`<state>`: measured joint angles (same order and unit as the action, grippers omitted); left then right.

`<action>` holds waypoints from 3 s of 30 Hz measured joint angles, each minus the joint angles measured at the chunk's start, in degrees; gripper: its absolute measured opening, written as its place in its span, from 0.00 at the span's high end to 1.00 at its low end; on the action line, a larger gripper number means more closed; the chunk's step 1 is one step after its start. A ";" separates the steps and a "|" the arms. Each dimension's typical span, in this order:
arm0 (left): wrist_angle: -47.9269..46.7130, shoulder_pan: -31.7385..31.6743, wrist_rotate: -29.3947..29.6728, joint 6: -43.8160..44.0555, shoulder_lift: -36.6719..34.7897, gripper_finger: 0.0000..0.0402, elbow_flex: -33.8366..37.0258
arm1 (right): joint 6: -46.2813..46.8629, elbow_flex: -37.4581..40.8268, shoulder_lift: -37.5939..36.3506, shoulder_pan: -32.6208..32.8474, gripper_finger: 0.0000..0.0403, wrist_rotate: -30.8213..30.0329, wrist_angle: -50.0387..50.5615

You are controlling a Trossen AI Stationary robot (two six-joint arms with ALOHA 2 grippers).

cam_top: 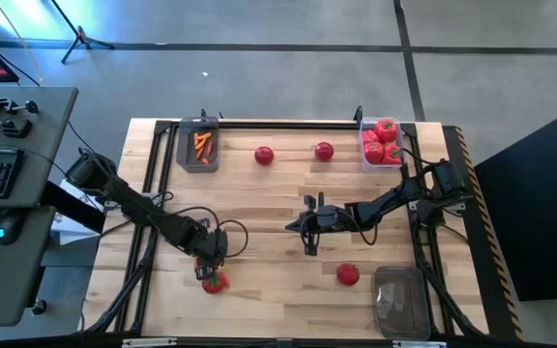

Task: Sort produce into baskets
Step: Put the yellow chili pepper into the top black bin

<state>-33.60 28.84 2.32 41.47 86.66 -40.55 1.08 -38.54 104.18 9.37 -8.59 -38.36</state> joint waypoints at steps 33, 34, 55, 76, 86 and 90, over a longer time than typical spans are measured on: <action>-13.63 -60.68 10.83 -40.03 -27.44 0.99 -7.57 | 0.53 0.00 0.00 -0.11 1.00 0.00 0.01; -13.64 -63.21 10.85 -41.92 -26.73 0.99 -7.57 | 0.57 0.00 0.00 -0.11 1.00 0.01 0.01; -6.86 -86.52 6.15 -37.76 -4.54 0.99 -7.59 | 0.50 0.00 0.00 -0.23 1.00 -0.01 0.01; -10.97 -84.44 3.75 -45.37 -4.08 0.64 -10.69 | 0.46 0.01 0.00 -0.48 1.00 -0.01 0.04; -20.20 -66.75 -0.75 -48.81 -15.89 0.79 -10.69 | 0.55 0.02 0.00 -0.48 1.00 -0.01 0.06; -23.73 -57.35 -0.73 -44.64 -20.86 0.85 -10.69 | 0.57 0.02 0.00 -0.48 1.00 -0.01 0.08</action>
<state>-57.33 -28.51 1.58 -3.17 65.80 -51.24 1.65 -38.52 104.18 8.88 -8.60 -38.28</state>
